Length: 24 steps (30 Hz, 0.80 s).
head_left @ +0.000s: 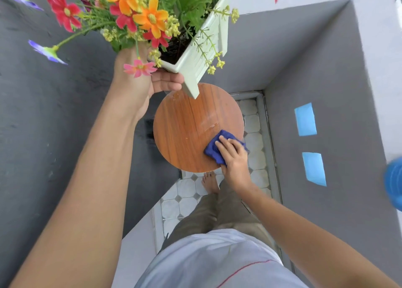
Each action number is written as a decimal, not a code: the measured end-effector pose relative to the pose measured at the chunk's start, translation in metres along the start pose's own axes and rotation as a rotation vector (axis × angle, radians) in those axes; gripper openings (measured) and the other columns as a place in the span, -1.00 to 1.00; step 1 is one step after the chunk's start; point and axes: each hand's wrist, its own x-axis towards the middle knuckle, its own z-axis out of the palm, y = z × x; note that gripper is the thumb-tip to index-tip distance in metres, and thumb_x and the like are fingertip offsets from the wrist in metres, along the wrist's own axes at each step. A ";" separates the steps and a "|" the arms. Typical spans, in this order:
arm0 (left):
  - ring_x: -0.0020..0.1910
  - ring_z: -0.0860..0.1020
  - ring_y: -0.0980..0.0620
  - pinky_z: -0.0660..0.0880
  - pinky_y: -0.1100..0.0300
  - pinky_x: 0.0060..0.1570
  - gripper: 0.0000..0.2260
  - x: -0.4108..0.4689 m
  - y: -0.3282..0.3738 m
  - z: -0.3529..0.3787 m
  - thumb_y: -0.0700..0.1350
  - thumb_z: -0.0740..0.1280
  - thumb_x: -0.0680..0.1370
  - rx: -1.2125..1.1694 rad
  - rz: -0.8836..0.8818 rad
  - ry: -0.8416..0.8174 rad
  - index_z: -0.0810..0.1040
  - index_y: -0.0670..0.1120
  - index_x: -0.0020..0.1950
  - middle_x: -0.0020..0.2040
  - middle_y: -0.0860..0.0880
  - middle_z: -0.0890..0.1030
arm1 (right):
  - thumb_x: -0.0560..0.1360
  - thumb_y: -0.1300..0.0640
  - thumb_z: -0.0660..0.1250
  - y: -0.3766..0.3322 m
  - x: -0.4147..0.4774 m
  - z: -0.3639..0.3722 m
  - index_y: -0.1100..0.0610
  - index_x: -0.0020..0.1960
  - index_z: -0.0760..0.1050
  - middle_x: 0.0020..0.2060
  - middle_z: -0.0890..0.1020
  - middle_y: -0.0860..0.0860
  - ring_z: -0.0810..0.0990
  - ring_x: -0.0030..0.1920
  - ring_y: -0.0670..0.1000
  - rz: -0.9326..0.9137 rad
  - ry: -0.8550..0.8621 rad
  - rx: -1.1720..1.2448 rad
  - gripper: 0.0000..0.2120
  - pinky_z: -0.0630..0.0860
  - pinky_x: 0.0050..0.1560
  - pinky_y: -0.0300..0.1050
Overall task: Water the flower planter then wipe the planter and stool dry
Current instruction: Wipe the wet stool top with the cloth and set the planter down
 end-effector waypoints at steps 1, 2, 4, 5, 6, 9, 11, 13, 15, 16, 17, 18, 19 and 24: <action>-0.43 0.65 0.01 0.58 0.19 -0.39 -0.70 0.000 0.000 0.001 -0.20 -0.03 0.64 0.000 0.000 -0.006 0.43 -0.21 -0.14 -0.42 -0.04 0.64 | 0.38 0.32 0.51 -0.008 -0.013 0.005 0.19 0.36 0.55 0.40 0.53 0.07 0.42 0.32 0.16 -0.057 -0.040 0.025 -0.46 0.37 0.35 0.15; -0.42 0.65 0.01 0.58 0.20 -0.40 -0.71 0.000 0.000 0.001 -0.21 -0.04 0.64 0.002 -0.002 -0.016 0.43 -0.22 -0.11 -0.43 -0.04 0.64 | 0.37 0.34 0.52 -0.015 -0.023 0.010 0.19 0.36 0.55 0.40 0.53 0.06 0.42 0.31 0.15 -0.114 -0.085 0.044 -0.43 0.35 0.35 0.12; -0.43 0.64 0.02 0.57 0.21 -0.41 -0.72 -0.001 0.000 0.001 -0.21 -0.04 0.63 0.012 0.001 -0.019 0.42 -0.21 -0.11 -0.44 -0.02 0.64 | 0.41 0.37 0.50 -0.022 -0.036 0.013 0.15 0.38 0.53 0.41 0.52 0.04 0.42 0.31 0.13 -0.215 -0.163 0.060 -0.44 0.31 0.35 0.06; -0.44 0.64 0.03 0.56 0.21 -0.42 -0.72 -0.002 0.001 0.001 -0.21 -0.03 0.63 0.012 0.004 -0.012 0.42 -0.20 -0.14 -0.45 -0.01 0.63 | 0.45 0.36 0.46 -0.020 -0.031 0.009 0.14 0.39 0.52 0.42 0.51 0.03 0.42 0.32 0.12 -0.248 -0.180 0.072 -0.47 0.31 0.35 0.04; -0.45 0.63 0.03 0.55 0.21 -0.43 -0.71 -0.002 0.001 0.001 -0.22 -0.03 0.63 0.007 0.004 -0.003 0.41 -0.18 -0.17 -0.45 -0.01 0.63 | 0.49 0.34 0.41 -0.014 -0.019 0.005 0.12 0.40 0.52 0.43 0.50 0.01 0.42 0.33 0.12 -0.262 -0.190 0.082 -0.51 0.31 0.35 0.03; -0.46 0.63 0.01 0.55 0.19 -0.44 -0.70 -0.004 0.003 0.000 -0.20 -0.03 0.64 -0.016 -0.007 0.020 0.40 -0.15 -0.20 -0.46 -0.01 0.63 | 0.48 0.33 0.39 0.006 0.040 -0.009 0.11 0.39 0.53 0.38 0.55 0.01 0.41 0.35 0.16 -0.145 -0.113 0.051 -0.52 0.36 0.35 0.10; -0.46 0.62 0.01 0.55 0.19 -0.44 -0.69 -0.006 0.004 0.000 -0.20 -0.04 0.64 -0.027 -0.013 0.029 0.40 -0.14 -0.21 -0.45 -0.02 0.63 | 0.43 0.41 0.36 0.015 0.078 -0.015 0.13 0.36 0.54 0.33 0.59 0.04 0.39 0.39 0.22 0.051 -0.013 0.052 -0.48 0.31 0.40 0.11; -0.46 0.62 0.00 0.55 0.18 -0.44 -0.69 -0.008 0.004 -0.001 -0.22 -0.03 0.63 -0.029 -0.014 0.042 0.39 -0.14 -0.23 -0.41 -0.06 0.62 | 0.44 0.40 0.28 0.016 0.101 -0.015 0.14 0.39 0.51 0.35 0.56 0.07 0.35 0.45 0.24 0.160 0.003 0.070 -0.47 0.27 0.47 0.15; -0.46 0.62 -0.01 0.55 0.17 -0.44 -0.70 -0.010 0.004 -0.002 -0.22 -0.01 0.63 -0.031 -0.015 0.040 0.40 -0.15 -0.24 -0.41 -0.07 0.61 | 0.52 0.24 0.26 0.008 0.106 -0.011 0.15 0.44 0.46 0.40 0.52 0.09 0.33 0.48 0.24 0.147 -0.018 0.063 -0.53 0.27 0.47 0.23; -0.46 0.62 -0.01 0.55 0.17 -0.43 -0.69 -0.010 0.004 -0.003 -0.21 0.00 0.63 -0.032 -0.014 0.035 0.40 -0.15 -0.25 -0.44 -0.06 0.62 | 0.56 0.11 0.26 0.002 0.101 -0.010 0.14 0.47 0.42 0.43 0.49 0.09 0.32 0.49 0.22 0.125 -0.039 0.061 -0.52 0.26 0.48 0.24; -0.46 0.62 0.00 0.55 0.18 -0.43 -0.69 -0.011 0.005 -0.003 -0.21 0.01 0.63 -0.030 -0.011 0.032 0.41 -0.15 -0.26 -0.46 -0.04 0.62 | 0.58 -0.02 0.25 -0.004 0.093 -0.010 0.13 0.51 0.36 0.47 0.44 0.09 0.29 0.51 0.20 0.101 -0.072 0.060 -0.47 0.23 0.50 0.21; -0.47 0.62 0.01 0.55 0.18 -0.43 -0.68 -0.011 0.005 -0.002 -0.20 0.02 0.63 -0.028 -0.010 0.031 0.41 -0.14 -0.27 -0.48 -0.02 0.62 | 0.58 -0.16 0.25 -0.008 0.082 -0.010 0.11 0.55 0.30 0.52 0.36 0.09 0.25 0.54 0.19 0.072 -0.114 0.055 -0.38 0.17 0.54 0.17; -0.47 0.62 0.01 0.56 0.19 -0.43 -0.68 -0.012 0.005 -0.002 -0.20 0.02 0.64 -0.026 -0.009 0.032 0.41 -0.14 -0.27 -0.49 -0.01 0.61 | 0.55 -0.27 0.26 -0.011 0.072 -0.009 0.11 0.58 0.24 0.56 0.29 0.10 0.21 0.56 0.18 0.031 -0.160 0.039 -0.26 0.11 0.55 0.13; -0.47 0.62 0.01 0.56 0.18 -0.44 -0.69 -0.012 0.006 -0.004 -0.18 0.01 0.65 -0.029 0.001 0.038 0.39 -0.14 -0.24 -0.49 0.00 0.61 | 0.46 -0.09 0.42 -0.001 0.068 -0.003 0.10 0.54 0.31 0.46 0.40 0.14 0.37 0.36 0.22 -0.098 -0.183 -0.128 -0.28 0.37 0.35 0.22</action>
